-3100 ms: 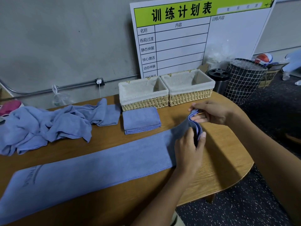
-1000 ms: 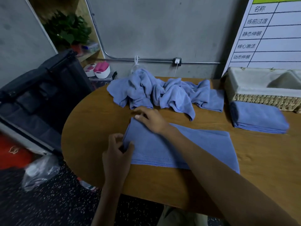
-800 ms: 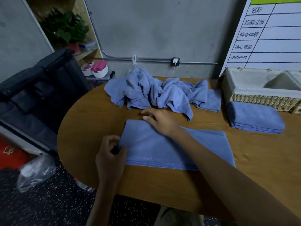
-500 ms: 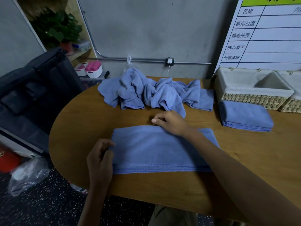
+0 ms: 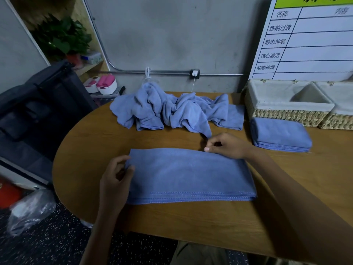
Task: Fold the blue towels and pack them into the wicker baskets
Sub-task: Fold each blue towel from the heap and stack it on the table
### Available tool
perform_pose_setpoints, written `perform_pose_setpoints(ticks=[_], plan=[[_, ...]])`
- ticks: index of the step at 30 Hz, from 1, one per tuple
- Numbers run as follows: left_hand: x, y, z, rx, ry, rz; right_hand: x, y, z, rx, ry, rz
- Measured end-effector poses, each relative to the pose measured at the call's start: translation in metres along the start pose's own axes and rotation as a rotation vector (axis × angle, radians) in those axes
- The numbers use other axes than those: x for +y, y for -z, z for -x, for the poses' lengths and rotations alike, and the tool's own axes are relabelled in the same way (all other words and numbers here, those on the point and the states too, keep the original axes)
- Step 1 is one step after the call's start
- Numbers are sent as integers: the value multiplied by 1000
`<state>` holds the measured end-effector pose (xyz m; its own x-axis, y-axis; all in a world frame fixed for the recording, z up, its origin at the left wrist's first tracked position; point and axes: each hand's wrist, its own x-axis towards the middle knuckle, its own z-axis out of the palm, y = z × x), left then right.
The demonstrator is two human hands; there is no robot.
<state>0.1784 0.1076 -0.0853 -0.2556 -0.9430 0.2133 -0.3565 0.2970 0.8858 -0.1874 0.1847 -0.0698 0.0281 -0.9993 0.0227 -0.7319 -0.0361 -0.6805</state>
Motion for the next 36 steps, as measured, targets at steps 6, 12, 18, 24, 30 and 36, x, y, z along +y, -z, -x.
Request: perform_pose_setpoints(ticks=[6,12,18,24,30,36], plan=[[8,-19,-21,-35,-2,-18,18,8,22,57,-30,8],[8,-16,-14,0,-28,-17,27,20,46,167,-26,11],[6,-5,-1,-19,-71,-79,30,12,52,156,-51,-49],[2,7,-2,-159,-75,-174,35,25,53,342,-44,-25],[-1,4,-10,-221,-74,-403,29,19,55,455,-35,256],[12,-7,-12,-83,-12,-273,20,-3,63,338,-50,202]])
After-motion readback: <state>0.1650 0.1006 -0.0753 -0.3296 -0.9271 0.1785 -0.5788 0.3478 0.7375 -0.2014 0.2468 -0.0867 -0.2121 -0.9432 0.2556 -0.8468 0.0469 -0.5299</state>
